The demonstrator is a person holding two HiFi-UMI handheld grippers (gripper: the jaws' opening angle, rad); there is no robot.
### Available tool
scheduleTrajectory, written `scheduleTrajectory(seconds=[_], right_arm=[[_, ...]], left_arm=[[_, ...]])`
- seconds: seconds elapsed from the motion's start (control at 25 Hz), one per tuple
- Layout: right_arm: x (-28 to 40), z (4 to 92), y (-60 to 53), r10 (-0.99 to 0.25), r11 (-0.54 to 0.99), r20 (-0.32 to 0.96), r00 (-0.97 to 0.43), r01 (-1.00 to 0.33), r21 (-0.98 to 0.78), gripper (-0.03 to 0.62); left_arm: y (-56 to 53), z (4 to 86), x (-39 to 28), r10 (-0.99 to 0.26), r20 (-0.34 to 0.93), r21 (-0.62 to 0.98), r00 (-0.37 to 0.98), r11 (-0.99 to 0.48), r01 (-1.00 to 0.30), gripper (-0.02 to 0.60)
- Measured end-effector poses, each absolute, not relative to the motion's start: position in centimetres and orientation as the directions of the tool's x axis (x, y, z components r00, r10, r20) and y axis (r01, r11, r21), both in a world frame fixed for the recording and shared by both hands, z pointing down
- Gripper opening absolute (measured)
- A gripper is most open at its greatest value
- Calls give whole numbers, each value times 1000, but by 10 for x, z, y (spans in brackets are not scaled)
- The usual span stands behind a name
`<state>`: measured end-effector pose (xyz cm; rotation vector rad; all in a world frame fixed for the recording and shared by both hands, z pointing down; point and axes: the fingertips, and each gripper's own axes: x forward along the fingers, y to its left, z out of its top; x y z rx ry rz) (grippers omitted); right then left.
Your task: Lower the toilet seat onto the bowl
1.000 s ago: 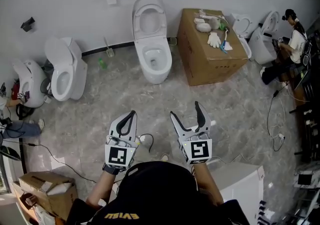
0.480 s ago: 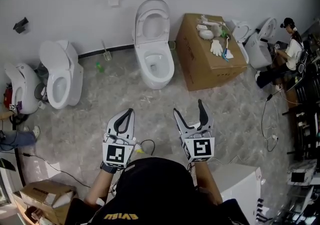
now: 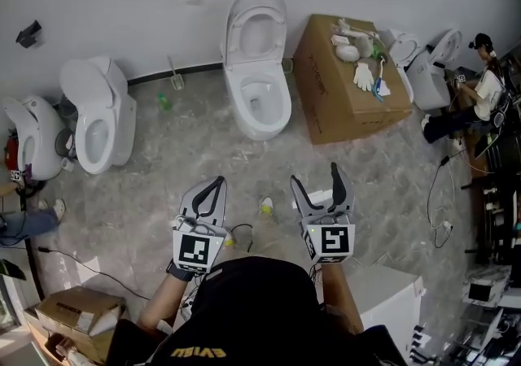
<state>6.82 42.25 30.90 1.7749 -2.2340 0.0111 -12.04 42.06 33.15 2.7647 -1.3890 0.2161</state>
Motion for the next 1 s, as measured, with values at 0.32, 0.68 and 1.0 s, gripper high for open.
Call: scheduleTrajectory(seconds=[0.32, 0.68, 1.0], right_arm=[[104, 341, 327, -937, 315, 216, -274, -931, 182, 374], [186, 358, 245, -913, 375, 218, -346, -920, 111, 370], [229, 386, 218, -910, 349, 259, -323, -935, 58, 370]], left_arm=[[357, 351, -78, -842, 210, 28, 497, -503, -864, 11], [272, 331, 19, -842, 232, -28, 487, -507, -862, 11], [226, 338, 70, -814, 283, -40, 507, -538, -842, 11]])
